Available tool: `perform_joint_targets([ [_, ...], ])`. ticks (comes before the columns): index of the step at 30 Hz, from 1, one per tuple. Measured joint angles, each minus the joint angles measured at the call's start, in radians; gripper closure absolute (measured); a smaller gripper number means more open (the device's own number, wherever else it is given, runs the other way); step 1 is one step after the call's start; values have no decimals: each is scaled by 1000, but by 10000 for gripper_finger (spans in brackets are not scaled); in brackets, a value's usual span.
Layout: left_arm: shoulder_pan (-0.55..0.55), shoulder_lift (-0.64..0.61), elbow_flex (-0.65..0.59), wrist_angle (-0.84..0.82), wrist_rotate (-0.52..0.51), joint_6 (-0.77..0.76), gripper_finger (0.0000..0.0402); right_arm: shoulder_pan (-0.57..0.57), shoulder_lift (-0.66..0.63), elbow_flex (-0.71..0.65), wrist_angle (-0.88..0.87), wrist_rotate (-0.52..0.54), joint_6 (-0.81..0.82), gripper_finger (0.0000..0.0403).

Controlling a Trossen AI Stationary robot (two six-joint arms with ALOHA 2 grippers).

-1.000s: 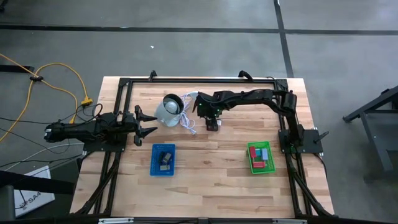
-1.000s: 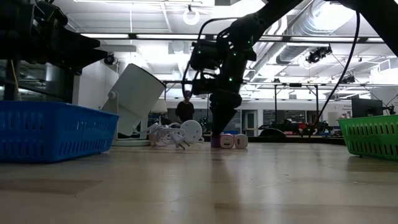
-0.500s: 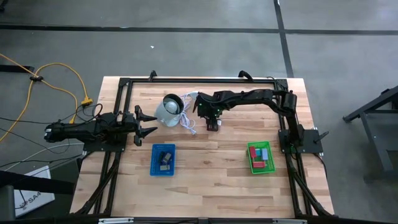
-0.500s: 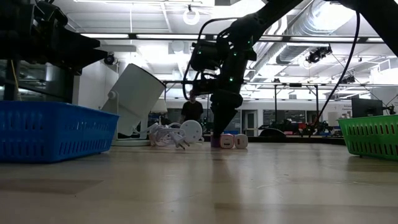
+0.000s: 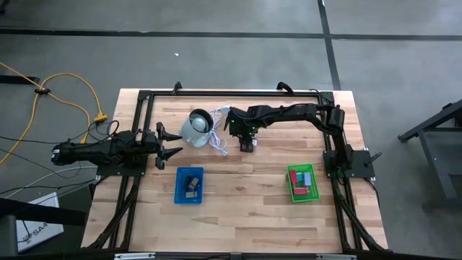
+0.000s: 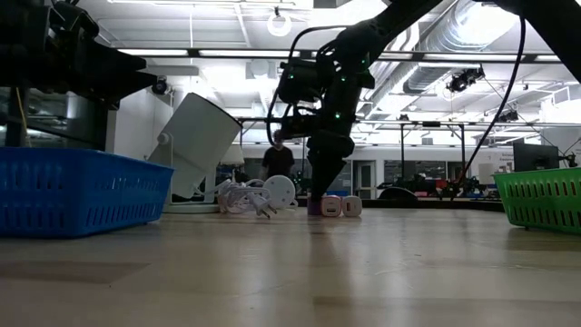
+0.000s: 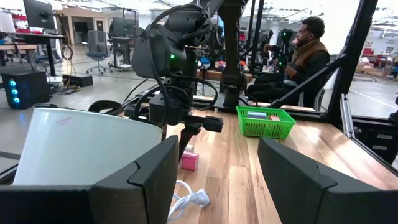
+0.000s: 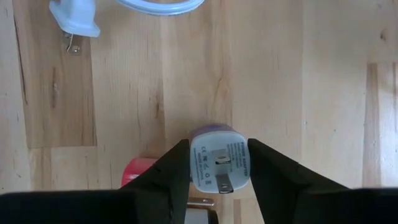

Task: Pick & Place Office items
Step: Put the purple charger adapter into the green bin

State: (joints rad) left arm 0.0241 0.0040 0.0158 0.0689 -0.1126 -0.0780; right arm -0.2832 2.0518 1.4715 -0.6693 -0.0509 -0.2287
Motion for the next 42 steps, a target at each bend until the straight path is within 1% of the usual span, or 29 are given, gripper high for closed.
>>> perform_joint_targets([
  [10, 0, 0, 0, 0, 0, 0, 189, 0, -4, 0, 17, 0, 0, 270],
  [18, 0, 0, 0, 0, 0, 0, 189, 0, -54, 31, 28, 0, 23, 270],
  [28, 0, 0, 0, 0, 0, 0, 189, 8, -167, 40, 21, 0, 75, 270],
  [35, 0, 0, 0, 0, 0, 0, 189, 39, -177, 40, 5, 0, 76, 270],
  [38, 0, 0, 0, 0, 0, 0, 189, 49, -177, 40, -19, 0, 112, 270],
  [42, 0, 0, 0, 0, 0, 0, 189, 51, -190, 39, -54, -4, 213, 270],
])
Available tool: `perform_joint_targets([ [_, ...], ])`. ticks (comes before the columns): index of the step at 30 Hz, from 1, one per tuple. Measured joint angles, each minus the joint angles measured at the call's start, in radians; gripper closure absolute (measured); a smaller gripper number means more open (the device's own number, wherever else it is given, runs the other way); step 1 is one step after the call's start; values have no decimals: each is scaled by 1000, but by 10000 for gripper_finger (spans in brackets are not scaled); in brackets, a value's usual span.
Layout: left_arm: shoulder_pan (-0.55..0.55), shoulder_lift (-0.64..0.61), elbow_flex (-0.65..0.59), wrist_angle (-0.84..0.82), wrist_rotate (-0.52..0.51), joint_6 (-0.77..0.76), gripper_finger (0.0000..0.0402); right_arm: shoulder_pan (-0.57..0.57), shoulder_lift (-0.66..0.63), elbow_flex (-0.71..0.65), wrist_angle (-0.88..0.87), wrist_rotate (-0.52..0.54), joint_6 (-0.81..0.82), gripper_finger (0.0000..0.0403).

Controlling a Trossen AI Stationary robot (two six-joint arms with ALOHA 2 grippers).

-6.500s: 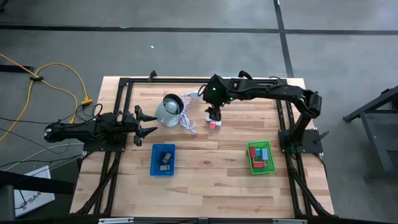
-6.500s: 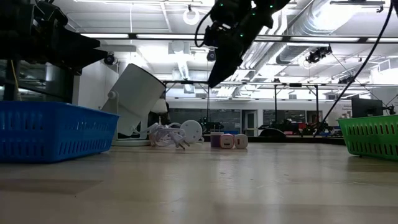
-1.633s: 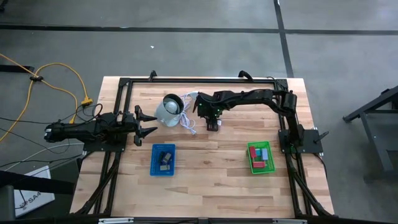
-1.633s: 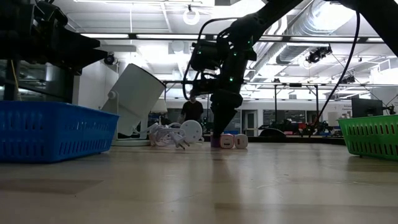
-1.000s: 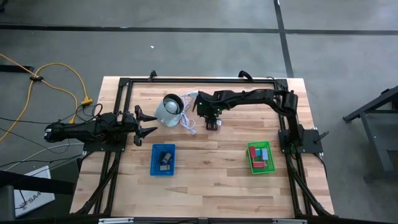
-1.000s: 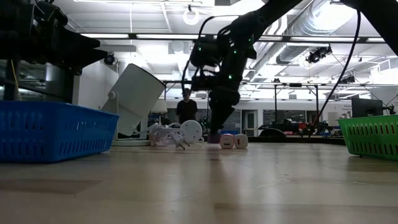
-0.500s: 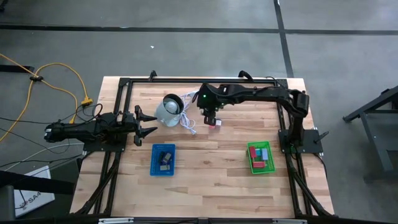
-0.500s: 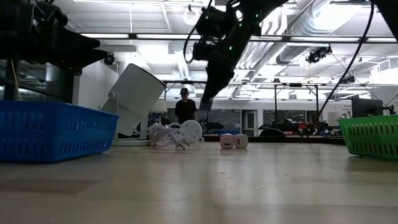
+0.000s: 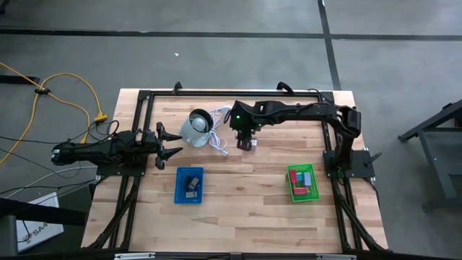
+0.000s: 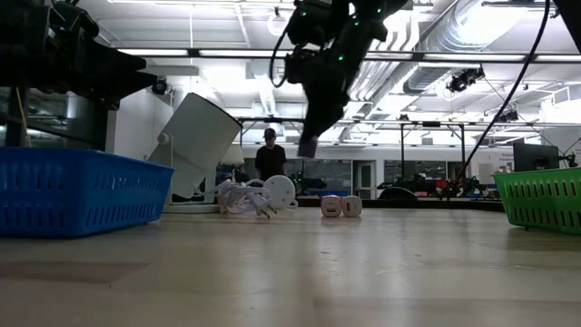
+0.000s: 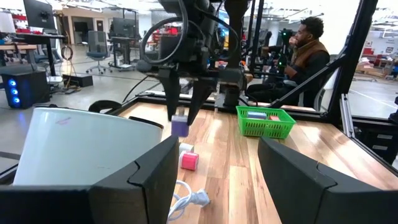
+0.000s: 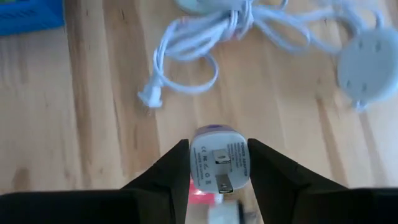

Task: Pick & Place Office items
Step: Put the purple charger adapter into the green bin

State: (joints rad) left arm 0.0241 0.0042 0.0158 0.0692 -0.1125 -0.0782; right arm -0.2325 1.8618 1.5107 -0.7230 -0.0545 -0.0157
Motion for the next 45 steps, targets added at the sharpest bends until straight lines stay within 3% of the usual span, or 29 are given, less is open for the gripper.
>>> perform_joint_targets([
  [22, 0, 0, 0, 0, 0, 0, 189, 151, -117, 0, -197, 143, 321, 270],
  [45, 0, 0, 0, 1, 0, 0, 189, 380, -215, -4, -478, 290, 815, 270],
])
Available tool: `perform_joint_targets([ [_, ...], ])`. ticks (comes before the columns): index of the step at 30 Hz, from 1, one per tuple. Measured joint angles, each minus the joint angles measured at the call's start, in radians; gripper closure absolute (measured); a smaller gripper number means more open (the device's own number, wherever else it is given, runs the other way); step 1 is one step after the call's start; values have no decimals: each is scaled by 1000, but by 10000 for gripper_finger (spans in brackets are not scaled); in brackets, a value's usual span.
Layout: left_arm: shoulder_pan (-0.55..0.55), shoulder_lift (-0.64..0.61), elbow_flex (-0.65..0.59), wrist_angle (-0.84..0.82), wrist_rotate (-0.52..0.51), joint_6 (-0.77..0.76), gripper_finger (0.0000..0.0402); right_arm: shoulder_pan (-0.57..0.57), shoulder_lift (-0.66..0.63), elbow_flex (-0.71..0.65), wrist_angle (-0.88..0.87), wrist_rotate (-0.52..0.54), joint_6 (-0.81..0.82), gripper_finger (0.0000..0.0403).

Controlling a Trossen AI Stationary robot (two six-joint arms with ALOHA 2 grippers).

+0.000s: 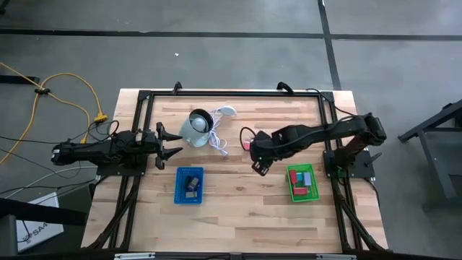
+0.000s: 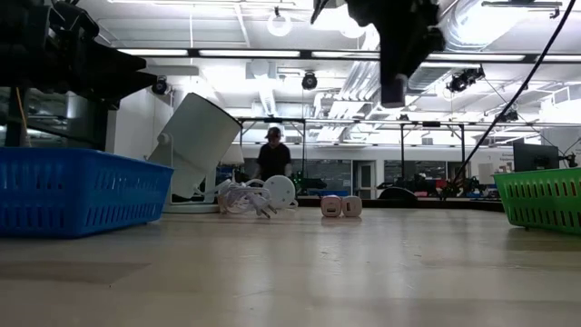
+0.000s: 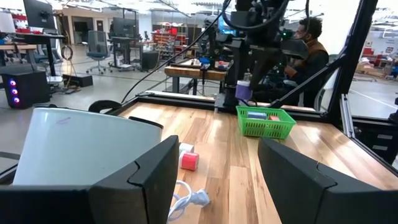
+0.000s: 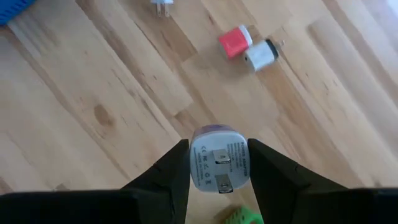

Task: Pick & Place Office items
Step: Put the purple charger adapter into the green bin

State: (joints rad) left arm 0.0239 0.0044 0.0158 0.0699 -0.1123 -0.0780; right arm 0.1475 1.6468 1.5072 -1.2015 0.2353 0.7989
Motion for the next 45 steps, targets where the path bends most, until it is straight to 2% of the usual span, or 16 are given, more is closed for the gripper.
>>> perform_joint_targets([
  [6, 0, 0, 0, 2, 0, 0, 189, 63, -25, -43, -78, 17, 166, 270],
  [19, 0, 0, 0, 8, 0, 0, 189, 258, -185, -287, -49, 26, 584, 270],
  [24, 0, 0, 0, 7, 0, 0, 189, 353, -211, -346, -46, 17, 755, 270],
  [35, 0, 0, 0, 6, 0, 0, 189, 525, -206, -365, -90, 4, 1062, 270],
  [45, 0, 0, 0, 6, 0, 0, 189, 595, -145, -365, -137, -79, 1218, 270],
])
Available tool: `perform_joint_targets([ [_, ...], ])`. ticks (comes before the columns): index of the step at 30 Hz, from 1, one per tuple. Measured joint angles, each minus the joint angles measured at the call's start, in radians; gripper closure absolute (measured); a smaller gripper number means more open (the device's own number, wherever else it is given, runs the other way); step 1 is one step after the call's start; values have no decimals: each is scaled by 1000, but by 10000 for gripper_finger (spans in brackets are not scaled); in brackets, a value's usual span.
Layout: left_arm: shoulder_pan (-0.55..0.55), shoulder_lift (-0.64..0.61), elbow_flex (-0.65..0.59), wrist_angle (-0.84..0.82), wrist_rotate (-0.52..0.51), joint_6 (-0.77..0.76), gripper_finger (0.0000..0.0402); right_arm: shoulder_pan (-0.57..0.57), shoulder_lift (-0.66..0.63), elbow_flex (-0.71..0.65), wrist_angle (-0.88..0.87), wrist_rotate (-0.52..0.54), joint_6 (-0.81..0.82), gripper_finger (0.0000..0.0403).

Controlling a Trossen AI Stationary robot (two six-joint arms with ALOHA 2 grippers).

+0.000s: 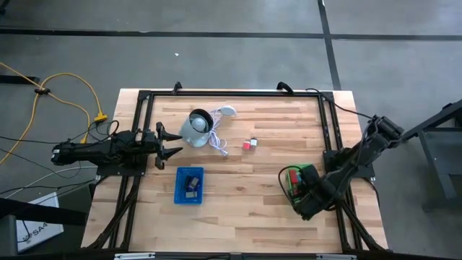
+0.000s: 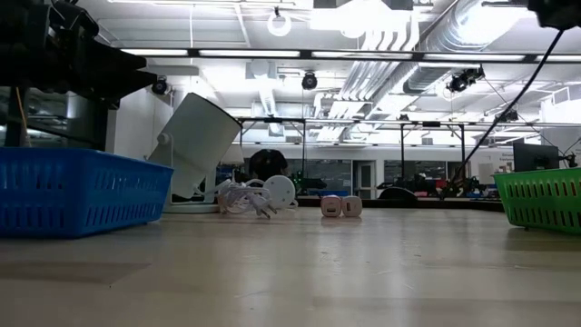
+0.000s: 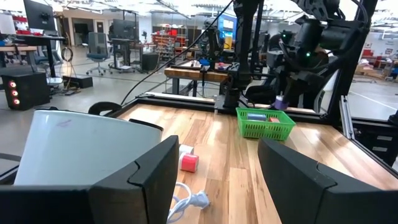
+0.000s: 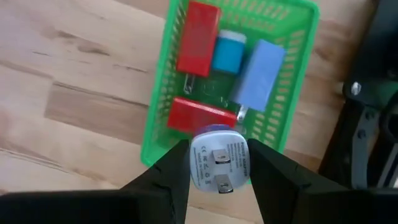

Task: Pick & Place Office items
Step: Put the purple charger adapter into the green bin

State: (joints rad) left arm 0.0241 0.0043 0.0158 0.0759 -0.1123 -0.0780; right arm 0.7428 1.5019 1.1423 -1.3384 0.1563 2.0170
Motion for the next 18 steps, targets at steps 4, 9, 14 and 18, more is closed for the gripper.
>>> perform_joint_targets([
  [4, 0, 0, 0, 0, 0, 0, 189, 20, 21, 0, -1, -34, 46, 270],
  [9, 0, 0, 0, 0, 0, 0, 189, 43, 50, 0, -16, -61, 86, 270],
  [14, 0, 0, 0, 0, 0, 0, 189, 63, 69, -34, -12, -84, 128, 270],
  [18, 0, 0, 0, 0, 0, 0, 189, 71, 73, -77, 22, -84, 134, 270],
])
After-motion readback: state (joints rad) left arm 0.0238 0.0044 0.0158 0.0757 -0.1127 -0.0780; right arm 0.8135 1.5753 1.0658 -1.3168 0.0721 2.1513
